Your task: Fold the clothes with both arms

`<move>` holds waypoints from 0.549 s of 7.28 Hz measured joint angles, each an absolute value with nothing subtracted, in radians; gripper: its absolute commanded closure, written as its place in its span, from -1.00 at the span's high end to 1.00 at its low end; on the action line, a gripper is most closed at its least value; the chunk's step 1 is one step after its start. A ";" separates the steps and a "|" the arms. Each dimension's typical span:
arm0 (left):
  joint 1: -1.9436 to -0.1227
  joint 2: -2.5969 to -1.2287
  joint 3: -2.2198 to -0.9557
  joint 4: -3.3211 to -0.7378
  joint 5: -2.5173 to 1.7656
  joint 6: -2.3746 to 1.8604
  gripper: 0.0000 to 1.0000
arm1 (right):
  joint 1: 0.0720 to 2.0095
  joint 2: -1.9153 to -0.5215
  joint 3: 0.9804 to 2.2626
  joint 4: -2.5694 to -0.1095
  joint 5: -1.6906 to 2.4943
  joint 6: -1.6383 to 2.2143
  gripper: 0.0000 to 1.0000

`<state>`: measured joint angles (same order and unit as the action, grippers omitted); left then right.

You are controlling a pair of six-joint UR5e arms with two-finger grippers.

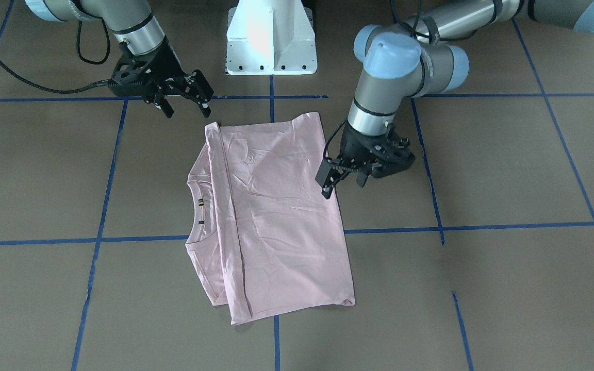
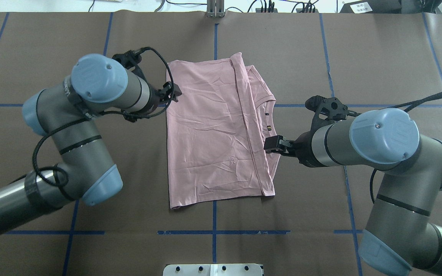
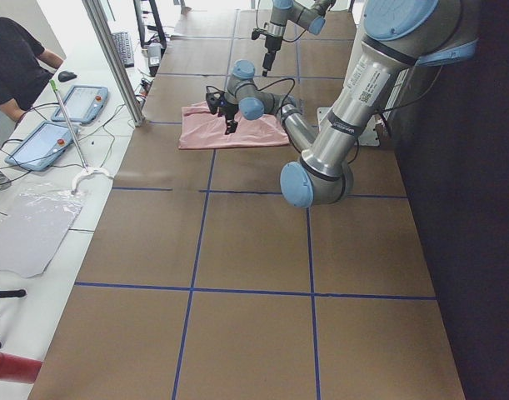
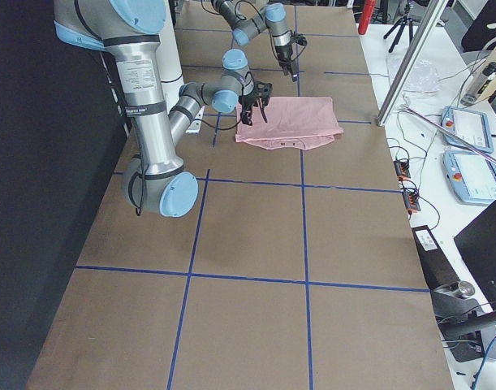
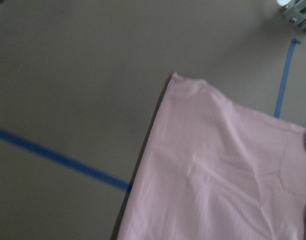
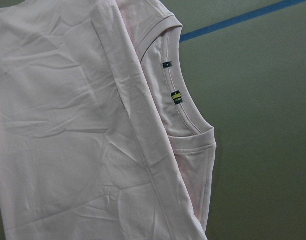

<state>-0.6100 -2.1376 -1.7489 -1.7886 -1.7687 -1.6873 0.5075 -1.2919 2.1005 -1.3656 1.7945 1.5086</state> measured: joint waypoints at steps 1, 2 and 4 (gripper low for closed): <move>-0.544 -2.104 -1.811 -1.735 -1.769 -1.769 1.00 | 0.506 -1.288 2.099 -1.365 1.797 1.497 1.00; -0.468 -2.084 -1.834 -1.700 -1.760 -1.847 1.00 | 0.505 -1.284 2.097 -1.365 1.799 1.493 1.00; -0.343 -2.075 -1.832 -1.651 -1.729 -1.953 1.00 | 0.502 -1.278 2.096 -1.365 1.800 1.491 1.00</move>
